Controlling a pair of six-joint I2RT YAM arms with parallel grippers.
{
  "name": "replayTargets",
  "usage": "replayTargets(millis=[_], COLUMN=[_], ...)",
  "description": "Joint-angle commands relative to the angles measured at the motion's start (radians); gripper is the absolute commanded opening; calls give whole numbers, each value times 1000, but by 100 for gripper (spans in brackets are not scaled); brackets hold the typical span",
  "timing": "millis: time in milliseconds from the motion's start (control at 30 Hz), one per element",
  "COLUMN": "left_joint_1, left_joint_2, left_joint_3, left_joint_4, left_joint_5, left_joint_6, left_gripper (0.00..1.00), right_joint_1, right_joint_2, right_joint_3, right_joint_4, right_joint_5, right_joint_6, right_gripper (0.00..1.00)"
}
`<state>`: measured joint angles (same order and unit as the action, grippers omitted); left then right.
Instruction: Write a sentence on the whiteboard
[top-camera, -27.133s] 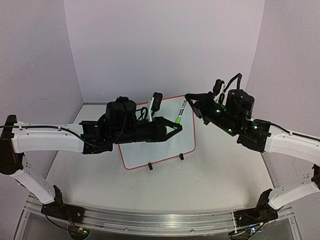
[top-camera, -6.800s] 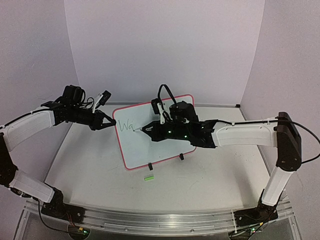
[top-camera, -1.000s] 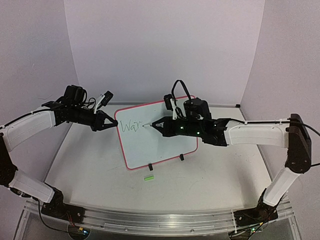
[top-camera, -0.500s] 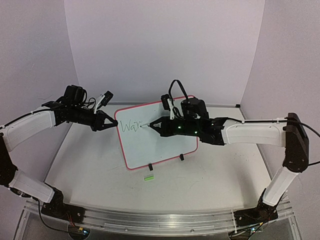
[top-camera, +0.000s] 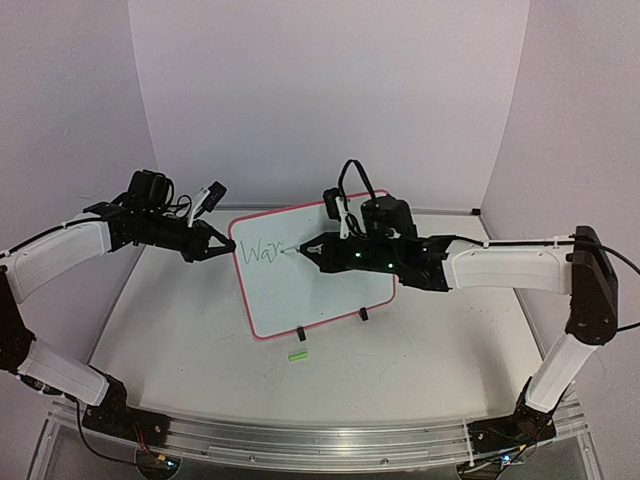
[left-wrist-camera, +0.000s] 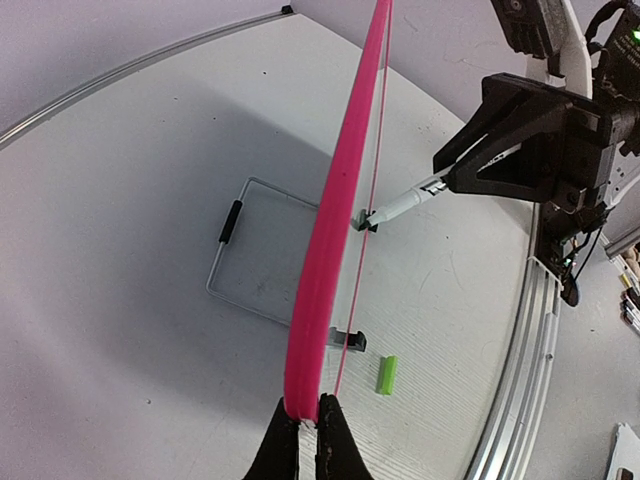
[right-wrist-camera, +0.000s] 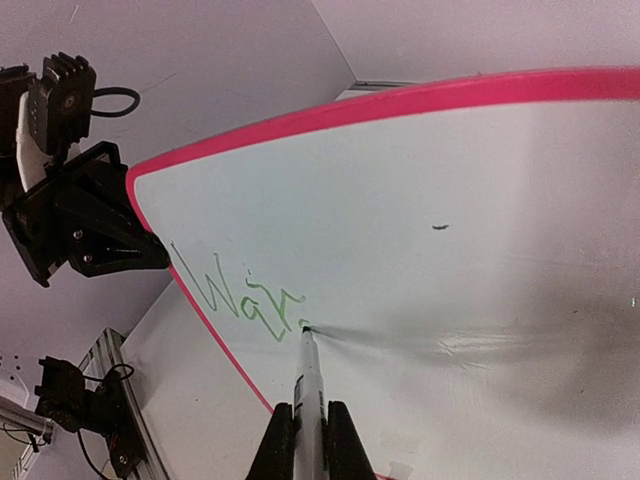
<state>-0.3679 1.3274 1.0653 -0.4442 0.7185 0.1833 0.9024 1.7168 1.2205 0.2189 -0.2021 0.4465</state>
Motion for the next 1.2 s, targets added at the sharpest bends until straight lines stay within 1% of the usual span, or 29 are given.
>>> replayTargets(millis=[0,333,767,1167], left_joint_1=[-25,-25,-26,-28], left_joint_2=[26,24,27,32], left_joint_3=[10,12,12,12], left_joint_4=[-41,-41,-39,-39], left_joint_5=[-30,-28,-24,-24], left_joint_6=[32,33,31,31], left_gripper=[0,0,0,0], right_joint_1=[-8,-9,-8,-8], right_joint_2=[-43,-60,-36,-63], right_joint_3=[8,-16,-92,-55], right_joint_4=[65,79,67,93], right_joint_5=[112,142,115,133], right_joint_6=[7,16,59,58], right_gripper=[0,0,0,0])
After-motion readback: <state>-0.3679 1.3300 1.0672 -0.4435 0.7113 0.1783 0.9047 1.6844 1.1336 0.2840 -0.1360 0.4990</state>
